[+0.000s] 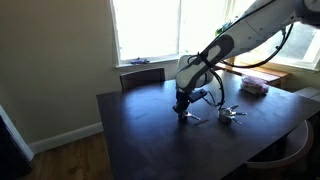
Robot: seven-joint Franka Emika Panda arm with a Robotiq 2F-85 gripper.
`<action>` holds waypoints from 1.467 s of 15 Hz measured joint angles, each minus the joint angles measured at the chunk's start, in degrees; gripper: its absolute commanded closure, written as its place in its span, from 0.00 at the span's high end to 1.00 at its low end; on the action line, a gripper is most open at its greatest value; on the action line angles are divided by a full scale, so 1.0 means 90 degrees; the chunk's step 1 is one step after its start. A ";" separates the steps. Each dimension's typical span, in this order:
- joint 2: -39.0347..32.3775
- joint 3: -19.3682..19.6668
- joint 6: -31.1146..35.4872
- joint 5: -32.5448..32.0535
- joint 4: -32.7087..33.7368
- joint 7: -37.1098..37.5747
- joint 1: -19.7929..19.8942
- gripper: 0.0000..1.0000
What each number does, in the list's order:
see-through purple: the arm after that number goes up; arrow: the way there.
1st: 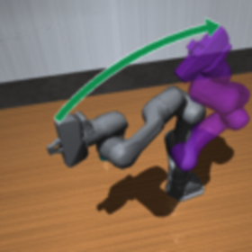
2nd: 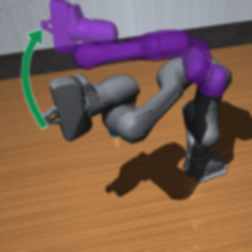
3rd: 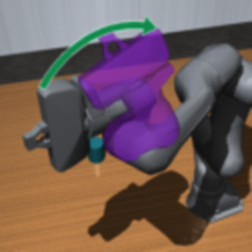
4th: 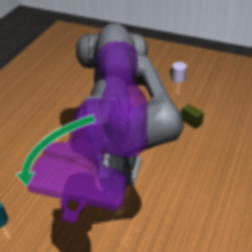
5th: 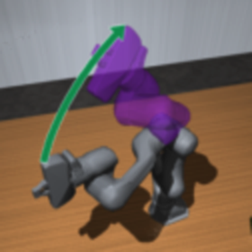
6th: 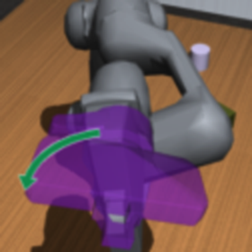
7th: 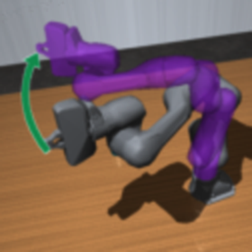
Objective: Stack the cups
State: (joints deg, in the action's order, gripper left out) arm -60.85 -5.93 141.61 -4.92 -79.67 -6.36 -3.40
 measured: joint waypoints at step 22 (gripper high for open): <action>0.1365 0.0464 0.0038 -0.0036 -0.1760 0.0197 -0.0112 0.67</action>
State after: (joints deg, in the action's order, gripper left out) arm -48.57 -1.75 141.95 -5.25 -95.51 -4.59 -4.41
